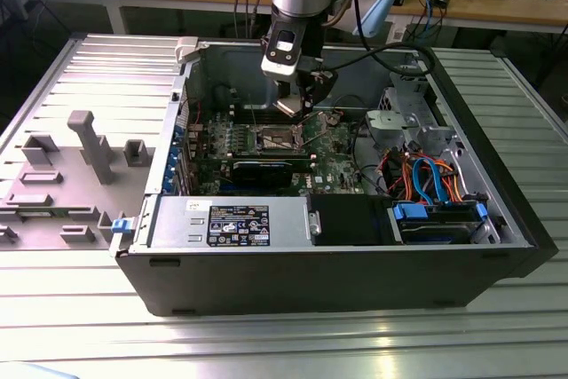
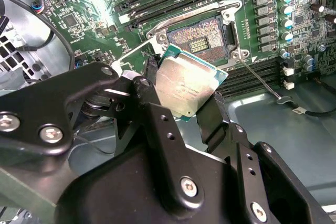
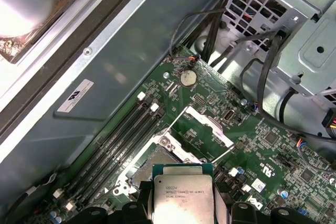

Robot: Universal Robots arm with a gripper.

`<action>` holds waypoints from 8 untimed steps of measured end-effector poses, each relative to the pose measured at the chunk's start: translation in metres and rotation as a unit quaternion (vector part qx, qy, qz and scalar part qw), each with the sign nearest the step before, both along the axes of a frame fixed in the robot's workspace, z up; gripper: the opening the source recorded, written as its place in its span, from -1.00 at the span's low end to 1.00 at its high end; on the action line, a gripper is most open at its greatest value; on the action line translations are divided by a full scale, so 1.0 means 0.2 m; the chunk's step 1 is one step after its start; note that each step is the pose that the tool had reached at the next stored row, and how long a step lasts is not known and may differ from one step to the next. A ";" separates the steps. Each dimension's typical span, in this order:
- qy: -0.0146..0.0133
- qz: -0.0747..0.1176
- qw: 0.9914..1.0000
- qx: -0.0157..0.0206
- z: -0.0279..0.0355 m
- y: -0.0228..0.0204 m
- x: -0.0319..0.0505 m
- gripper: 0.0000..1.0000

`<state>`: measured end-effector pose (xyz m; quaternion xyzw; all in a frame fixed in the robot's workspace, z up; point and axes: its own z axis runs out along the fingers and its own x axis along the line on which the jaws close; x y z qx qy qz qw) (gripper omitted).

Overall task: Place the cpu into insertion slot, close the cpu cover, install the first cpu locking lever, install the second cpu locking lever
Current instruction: 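Place the cpu into insertion slot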

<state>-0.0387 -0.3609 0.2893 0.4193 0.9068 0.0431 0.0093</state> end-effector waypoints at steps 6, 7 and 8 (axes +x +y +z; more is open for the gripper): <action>0.000 -0.003 1.000 0.000 0.000 0.000 0.000 0.09; 0.000 -0.004 1.000 0.000 0.000 0.000 0.000 0.09; 0.000 -0.004 1.000 0.000 0.000 0.000 0.000 0.09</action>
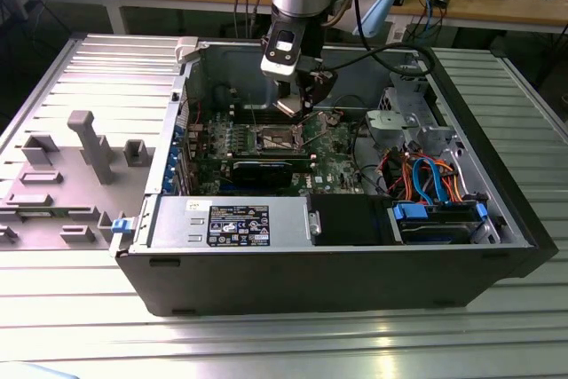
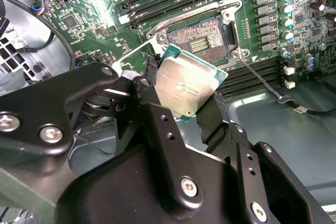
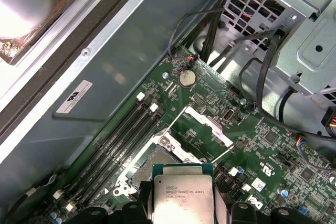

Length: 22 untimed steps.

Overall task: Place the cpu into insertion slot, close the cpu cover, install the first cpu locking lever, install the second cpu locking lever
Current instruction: 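Place the cpu into insertion slot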

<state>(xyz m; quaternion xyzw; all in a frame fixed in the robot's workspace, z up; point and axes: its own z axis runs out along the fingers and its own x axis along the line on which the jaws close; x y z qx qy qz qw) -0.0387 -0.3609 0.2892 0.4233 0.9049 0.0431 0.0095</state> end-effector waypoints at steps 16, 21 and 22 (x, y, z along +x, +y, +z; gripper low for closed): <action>0.000 -0.010 1.000 0.000 -0.001 0.000 0.000 0.09; 0.000 -0.013 1.000 0.000 -0.001 0.000 0.000 0.09; 0.000 -0.014 1.000 0.000 -0.001 0.000 0.000 0.09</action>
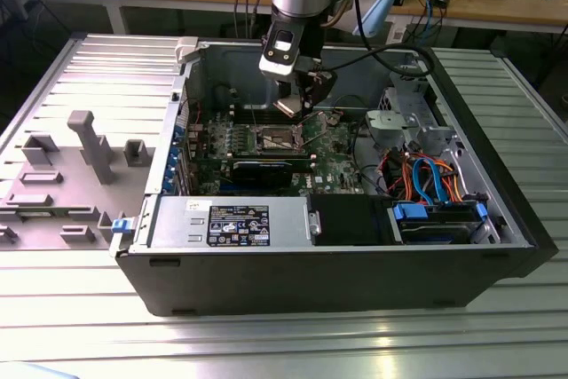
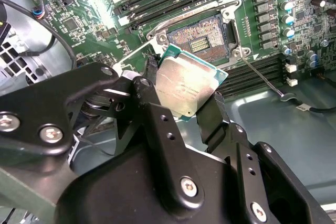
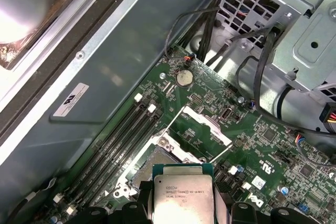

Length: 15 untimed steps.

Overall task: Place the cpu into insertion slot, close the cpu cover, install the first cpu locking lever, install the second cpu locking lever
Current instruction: 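Place the cpu into insertion slot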

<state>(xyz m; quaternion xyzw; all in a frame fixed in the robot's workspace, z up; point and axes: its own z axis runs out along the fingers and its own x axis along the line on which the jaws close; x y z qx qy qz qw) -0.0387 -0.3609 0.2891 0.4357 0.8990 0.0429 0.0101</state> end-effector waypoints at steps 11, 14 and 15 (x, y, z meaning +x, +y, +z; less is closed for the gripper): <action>0.000 -0.009 1.000 0.000 0.000 0.000 0.000 0.09; 0.000 -0.011 1.000 0.000 -0.001 0.000 0.000 0.09; 0.000 -0.012 1.000 0.000 -0.001 0.000 0.000 0.09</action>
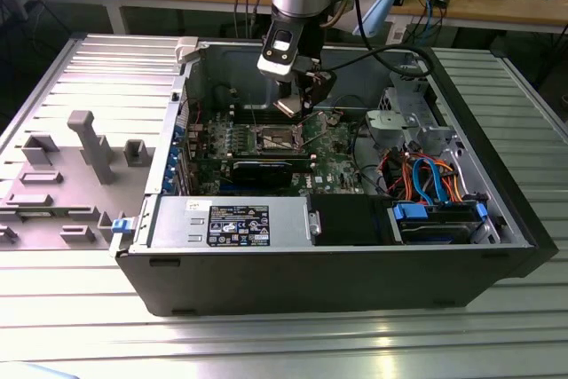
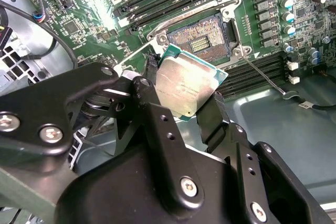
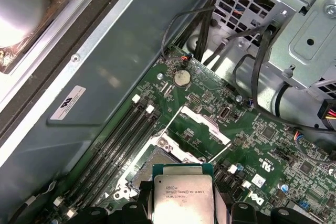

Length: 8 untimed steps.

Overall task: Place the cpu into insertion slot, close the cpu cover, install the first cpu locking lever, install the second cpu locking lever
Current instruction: 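Place the cpu into insertion slot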

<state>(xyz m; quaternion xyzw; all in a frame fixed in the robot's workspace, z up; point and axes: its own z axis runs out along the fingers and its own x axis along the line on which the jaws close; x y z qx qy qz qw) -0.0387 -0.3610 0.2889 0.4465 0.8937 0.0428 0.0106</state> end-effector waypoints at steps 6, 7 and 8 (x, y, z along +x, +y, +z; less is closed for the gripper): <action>0.000 -0.003 1.000 0.000 0.000 0.000 0.000 0.09; 0.000 -0.004 1.000 0.000 0.000 0.000 0.000 0.09; 0.000 -0.004 1.000 0.000 0.000 0.000 0.000 0.09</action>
